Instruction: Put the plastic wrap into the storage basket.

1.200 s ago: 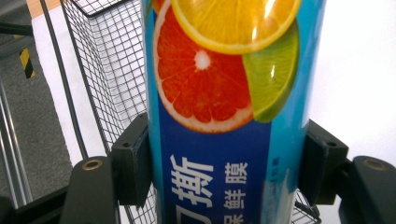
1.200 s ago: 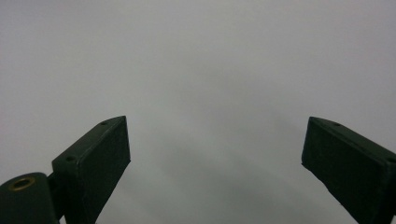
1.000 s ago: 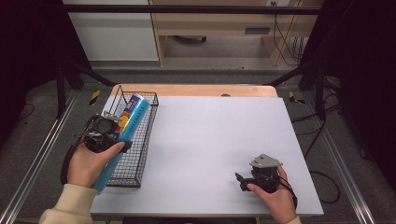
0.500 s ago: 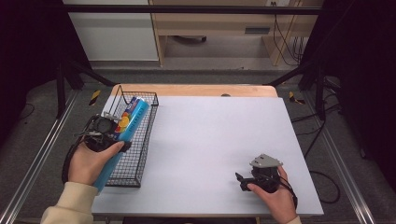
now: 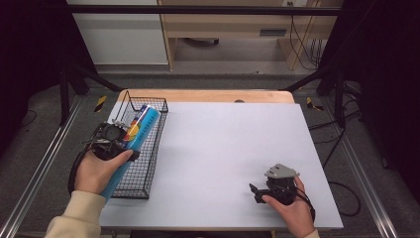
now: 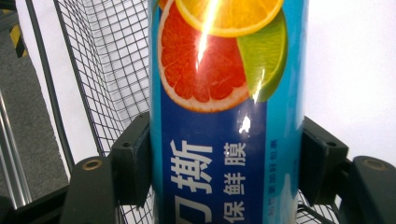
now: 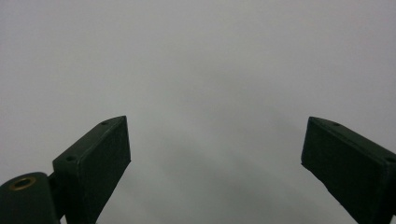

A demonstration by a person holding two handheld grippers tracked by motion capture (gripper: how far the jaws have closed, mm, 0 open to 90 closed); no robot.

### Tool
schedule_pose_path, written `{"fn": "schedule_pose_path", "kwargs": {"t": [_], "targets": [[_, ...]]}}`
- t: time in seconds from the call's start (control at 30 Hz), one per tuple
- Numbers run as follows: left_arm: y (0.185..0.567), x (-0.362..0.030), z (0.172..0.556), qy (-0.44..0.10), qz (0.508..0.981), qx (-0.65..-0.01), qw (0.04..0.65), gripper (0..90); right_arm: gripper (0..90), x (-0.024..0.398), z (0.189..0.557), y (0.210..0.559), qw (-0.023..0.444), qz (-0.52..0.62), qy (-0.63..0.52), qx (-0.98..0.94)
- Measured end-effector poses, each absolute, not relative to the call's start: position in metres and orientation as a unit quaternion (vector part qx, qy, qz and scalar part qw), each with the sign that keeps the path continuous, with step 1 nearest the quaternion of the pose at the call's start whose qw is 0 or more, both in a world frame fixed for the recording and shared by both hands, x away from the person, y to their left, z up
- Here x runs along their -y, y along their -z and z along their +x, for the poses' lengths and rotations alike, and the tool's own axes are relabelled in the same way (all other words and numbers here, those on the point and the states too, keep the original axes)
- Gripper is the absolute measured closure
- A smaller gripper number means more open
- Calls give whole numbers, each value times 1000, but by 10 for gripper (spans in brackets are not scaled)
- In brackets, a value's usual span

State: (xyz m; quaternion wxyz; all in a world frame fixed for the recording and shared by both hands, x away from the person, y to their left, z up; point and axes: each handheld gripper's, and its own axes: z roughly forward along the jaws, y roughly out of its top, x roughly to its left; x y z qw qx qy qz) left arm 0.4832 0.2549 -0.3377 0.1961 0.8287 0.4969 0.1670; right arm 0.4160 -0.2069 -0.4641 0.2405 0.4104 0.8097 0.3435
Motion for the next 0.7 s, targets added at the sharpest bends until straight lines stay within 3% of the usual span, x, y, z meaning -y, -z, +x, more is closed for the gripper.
{"fn": "schedule_pose_path", "kwargs": {"t": [0.7], "targets": [[345,-260,493,-154,831,-512,154,319,85,206,416,465,237,411,-344,-810]]}}
